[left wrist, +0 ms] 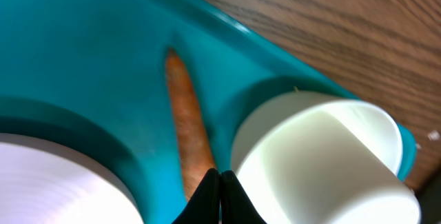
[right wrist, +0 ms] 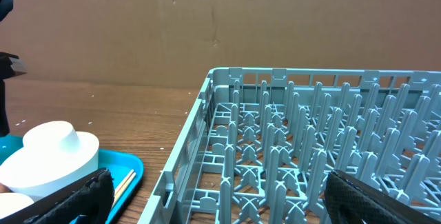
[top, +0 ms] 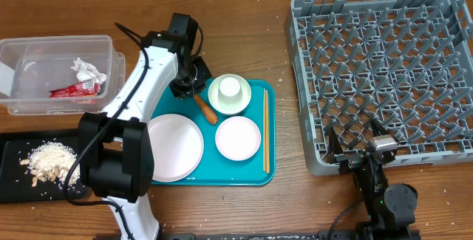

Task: Sort waste into correct bins and load items into the dishwasher
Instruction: 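Move the left gripper to the orange carrot and grasp it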

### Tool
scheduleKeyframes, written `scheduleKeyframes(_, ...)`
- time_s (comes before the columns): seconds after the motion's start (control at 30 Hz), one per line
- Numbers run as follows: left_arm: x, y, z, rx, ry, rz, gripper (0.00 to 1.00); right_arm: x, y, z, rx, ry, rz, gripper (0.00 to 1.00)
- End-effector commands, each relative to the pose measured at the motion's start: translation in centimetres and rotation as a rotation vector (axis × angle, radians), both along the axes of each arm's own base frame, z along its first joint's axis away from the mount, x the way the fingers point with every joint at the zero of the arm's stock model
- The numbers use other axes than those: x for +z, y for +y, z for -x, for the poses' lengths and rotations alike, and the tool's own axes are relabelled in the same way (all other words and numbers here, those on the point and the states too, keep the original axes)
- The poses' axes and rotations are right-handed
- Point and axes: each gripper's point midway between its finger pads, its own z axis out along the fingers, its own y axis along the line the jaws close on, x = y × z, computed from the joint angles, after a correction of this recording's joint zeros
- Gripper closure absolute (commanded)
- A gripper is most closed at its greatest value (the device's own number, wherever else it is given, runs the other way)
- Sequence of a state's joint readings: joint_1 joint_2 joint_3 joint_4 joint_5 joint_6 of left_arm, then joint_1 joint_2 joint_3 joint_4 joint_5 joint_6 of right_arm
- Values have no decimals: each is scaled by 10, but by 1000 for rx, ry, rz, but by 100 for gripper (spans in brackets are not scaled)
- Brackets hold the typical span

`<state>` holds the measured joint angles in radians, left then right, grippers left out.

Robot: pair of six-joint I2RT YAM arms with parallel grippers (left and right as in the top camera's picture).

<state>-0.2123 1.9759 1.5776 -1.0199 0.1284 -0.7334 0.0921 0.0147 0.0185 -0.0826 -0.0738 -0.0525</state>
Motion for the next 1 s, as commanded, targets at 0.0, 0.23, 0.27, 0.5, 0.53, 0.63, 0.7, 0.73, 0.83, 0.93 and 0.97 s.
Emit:
scheduleKeyframes(0.0,-4,27,-5,99,-9,-90,96,-1,-1,0,-3,-6,3,0)
scheduleKeyframes(0.23,-18,19,-2,77,36,-56,96,-1,-1,0,-3,-6,3,0)
scheduleKeyframes(0.27,-21,14,0,67,46,-51,96,-1,-1,0,-3,-6,3,0)
scheduleKeyframes(0.5,-45,-8,2,10,75,-44,96,-1,-1,0,-3,-6,3,0)
scheduleKeyframes(0.53,-47,-10,0,-2,71,-38,96,-1,-1,0,-3,-6,3,0)
scheduleKeyframes(0.63,-51,-16,-2,-24,67,-17,96,-1,-1,0,-3,-6,3,0)
scheduleKeyframes(0.7,-51,-18,-4,-34,61,-7,96,-1,-1,0,-3,-6,3,0)
scheduleKeyframes(0.73,-50,-20,-4,-47,55,4,96,-1,-1,0,-3,-6,3,0)
scheduleKeyframes(0.83,-49,-27,-5,-84,47,41,96,-1,-1,0,-3,-6,3,0)
scheduleKeyframes(0.93,-48,-29,-6,-116,37,49,96,-1,-1,0,-3,-6,3,0)
scheduleKeyframes(0.97,-47,-33,-5,-134,38,72,96,-1,-1,0,-3,-6,3,0)
